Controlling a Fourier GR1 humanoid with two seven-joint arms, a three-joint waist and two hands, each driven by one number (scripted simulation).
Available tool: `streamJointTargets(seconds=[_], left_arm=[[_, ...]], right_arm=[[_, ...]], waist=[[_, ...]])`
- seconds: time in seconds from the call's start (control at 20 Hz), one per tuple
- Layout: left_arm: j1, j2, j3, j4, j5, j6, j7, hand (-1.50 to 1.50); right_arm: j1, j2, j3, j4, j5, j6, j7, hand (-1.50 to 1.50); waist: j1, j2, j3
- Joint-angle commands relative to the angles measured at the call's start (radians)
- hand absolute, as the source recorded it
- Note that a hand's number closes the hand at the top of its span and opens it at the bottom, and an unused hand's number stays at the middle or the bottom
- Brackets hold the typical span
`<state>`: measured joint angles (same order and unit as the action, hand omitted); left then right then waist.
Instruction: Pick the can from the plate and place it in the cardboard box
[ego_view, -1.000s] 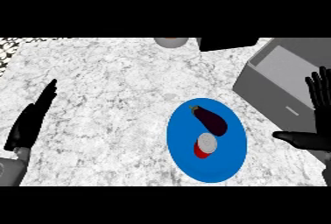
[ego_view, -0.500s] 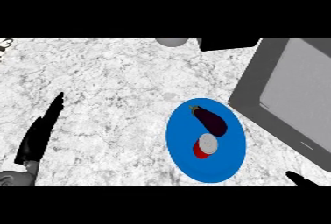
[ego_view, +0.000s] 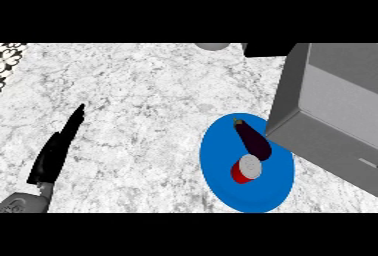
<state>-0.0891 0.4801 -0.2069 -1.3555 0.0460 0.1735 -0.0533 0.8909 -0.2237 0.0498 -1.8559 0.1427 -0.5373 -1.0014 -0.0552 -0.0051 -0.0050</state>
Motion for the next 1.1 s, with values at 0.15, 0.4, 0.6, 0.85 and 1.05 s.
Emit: streamJointTargets(seconds=[0.15,0.4,0.6,0.85,1.05], left_arm=[[-0.040,-0.048,-0.034,-0.009,-0.051,0.024,0.016,0.00],[-0.074,-0.069,-0.024,0.052,-0.051,-0.004,0.003,0.00],[-0.042,-0.034,0.001,0.037,-0.030,-0.050,-0.018,0.00],[-0.050,-0.060,-0.021,-0.018,-0.073,-0.023,0.045,0.00],[-0.069,-0.063,0.006,0.001,-0.065,-0.051,0.052,0.00]], right_arm=[[0.299,0.119,0.194,-0.183,0.347,-0.187,0.107,-1.50],[0.372,0.185,0.260,-0.321,0.581,-0.200,0.341,-1.50],[0.351,0.222,0.321,-0.352,0.785,-0.169,0.557,-1.50],[0.264,0.223,0.415,-0.348,0.972,-0.103,0.792,-1.50],[0.057,0.223,0.413,-0.300,1.036,-0.003,0.969,-1.50]], waist=[[0.039,0.010,0.002],[0.051,0.014,0.002],[0.070,0.016,0.002],[0.066,0.012,0.004],[0.064,0.010,0.004]])
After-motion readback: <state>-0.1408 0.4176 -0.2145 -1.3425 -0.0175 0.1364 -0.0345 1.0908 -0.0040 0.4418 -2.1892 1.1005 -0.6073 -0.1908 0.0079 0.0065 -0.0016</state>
